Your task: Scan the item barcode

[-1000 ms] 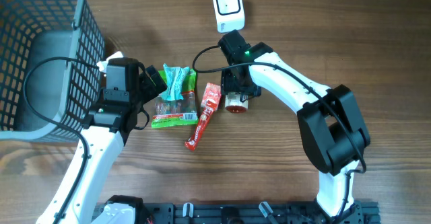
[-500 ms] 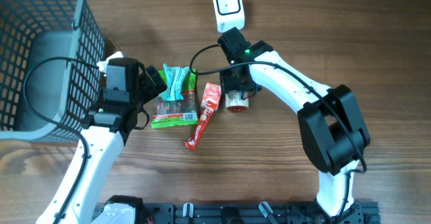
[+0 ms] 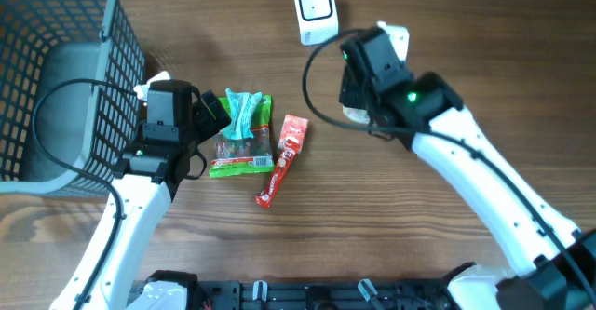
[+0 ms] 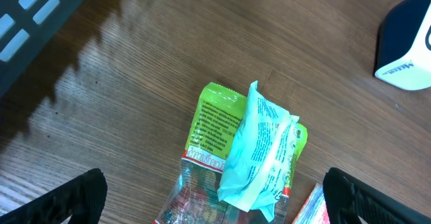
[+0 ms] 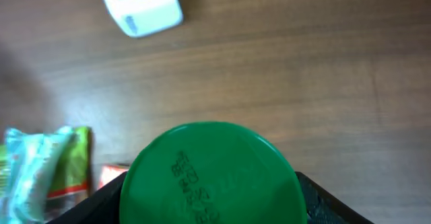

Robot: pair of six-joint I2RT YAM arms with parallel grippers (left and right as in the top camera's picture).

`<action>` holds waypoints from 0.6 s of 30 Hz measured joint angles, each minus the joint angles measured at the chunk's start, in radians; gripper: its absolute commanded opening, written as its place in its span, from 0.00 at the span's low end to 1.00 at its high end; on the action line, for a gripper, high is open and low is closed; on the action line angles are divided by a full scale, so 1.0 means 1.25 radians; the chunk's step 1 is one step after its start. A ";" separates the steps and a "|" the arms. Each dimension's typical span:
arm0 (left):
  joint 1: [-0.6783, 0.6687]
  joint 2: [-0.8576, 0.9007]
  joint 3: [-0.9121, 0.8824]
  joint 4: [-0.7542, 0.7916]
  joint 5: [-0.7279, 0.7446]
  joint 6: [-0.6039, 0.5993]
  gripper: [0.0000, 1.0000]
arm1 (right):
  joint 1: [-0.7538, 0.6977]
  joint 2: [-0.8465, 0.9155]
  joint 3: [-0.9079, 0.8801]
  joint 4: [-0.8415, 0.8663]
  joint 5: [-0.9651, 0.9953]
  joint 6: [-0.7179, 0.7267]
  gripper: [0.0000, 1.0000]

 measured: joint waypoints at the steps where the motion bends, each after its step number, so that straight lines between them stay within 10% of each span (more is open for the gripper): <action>1: 0.000 0.000 0.000 0.002 0.000 0.000 1.00 | 0.000 -0.010 -0.077 0.077 0.018 0.005 0.59; 7: 0.000 0.000 0.000 0.002 0.000 0.000 1.00 | 0.000 -0.006 -0.394 0.407 0.073 -0.021 0.61; 18: 0.000 0.000 0.000 0.002 0.000 0.000 1.00 | 0.000 -0.006 -0.444 0.462 0.082 -0.054 0.64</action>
